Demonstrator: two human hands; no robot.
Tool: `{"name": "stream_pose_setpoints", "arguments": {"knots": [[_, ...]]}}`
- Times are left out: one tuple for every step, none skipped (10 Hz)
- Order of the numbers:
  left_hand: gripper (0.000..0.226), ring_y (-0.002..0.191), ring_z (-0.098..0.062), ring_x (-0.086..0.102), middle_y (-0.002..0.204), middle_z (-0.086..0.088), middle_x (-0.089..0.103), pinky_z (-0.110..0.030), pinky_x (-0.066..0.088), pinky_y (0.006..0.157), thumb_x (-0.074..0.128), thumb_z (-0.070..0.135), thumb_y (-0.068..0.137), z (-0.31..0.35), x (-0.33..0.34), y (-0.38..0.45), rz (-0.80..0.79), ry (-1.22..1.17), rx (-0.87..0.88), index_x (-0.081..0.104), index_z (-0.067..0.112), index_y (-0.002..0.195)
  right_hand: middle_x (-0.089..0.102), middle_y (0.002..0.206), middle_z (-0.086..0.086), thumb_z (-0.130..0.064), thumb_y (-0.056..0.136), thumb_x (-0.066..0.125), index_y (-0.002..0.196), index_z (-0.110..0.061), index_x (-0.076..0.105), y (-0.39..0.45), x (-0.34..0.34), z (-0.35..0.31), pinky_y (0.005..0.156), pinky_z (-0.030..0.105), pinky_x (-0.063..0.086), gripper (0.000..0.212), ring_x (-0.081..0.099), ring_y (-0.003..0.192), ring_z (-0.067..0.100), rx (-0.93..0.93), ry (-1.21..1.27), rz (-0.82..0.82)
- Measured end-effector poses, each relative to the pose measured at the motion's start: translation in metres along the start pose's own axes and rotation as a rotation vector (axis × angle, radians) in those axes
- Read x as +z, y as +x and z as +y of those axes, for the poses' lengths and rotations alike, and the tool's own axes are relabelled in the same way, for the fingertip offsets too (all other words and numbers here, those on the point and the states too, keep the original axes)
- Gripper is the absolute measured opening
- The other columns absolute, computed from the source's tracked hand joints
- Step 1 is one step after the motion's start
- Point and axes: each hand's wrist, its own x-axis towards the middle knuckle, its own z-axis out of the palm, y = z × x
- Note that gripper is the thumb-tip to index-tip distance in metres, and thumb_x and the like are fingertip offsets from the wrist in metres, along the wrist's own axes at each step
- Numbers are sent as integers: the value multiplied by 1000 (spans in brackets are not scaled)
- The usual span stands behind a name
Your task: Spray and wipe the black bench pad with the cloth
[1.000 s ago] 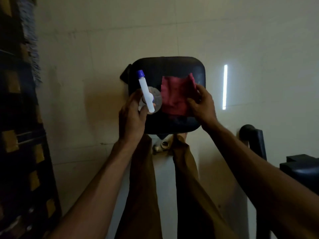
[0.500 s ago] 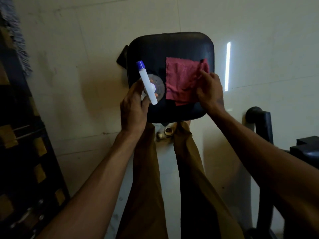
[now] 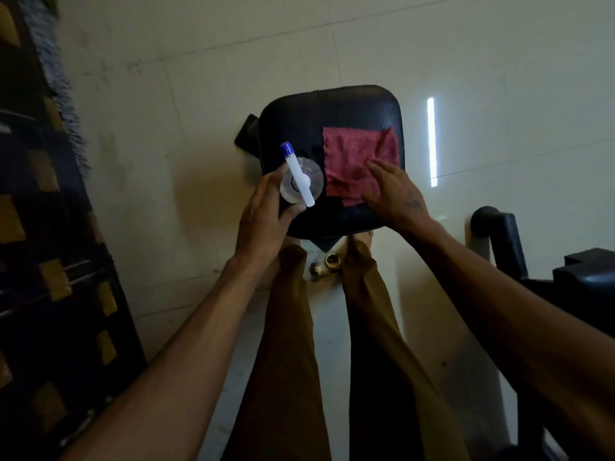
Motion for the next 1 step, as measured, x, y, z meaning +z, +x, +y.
{"name": "stream_pose_setpoints", "arguments": {"knots": [[41, 120, -22, 58, 133, -3, 60, -22, 38, 86, 63, 31, 99, 4, -11, -28, -68, 93, -15, 59, 13, 136, 61, 135, 9, -31, 101, 54, 135, -14, 59, -35, -17, -12, 92, 34, 43, 38, 56, 122, 27, 82, 54, 130]]}}
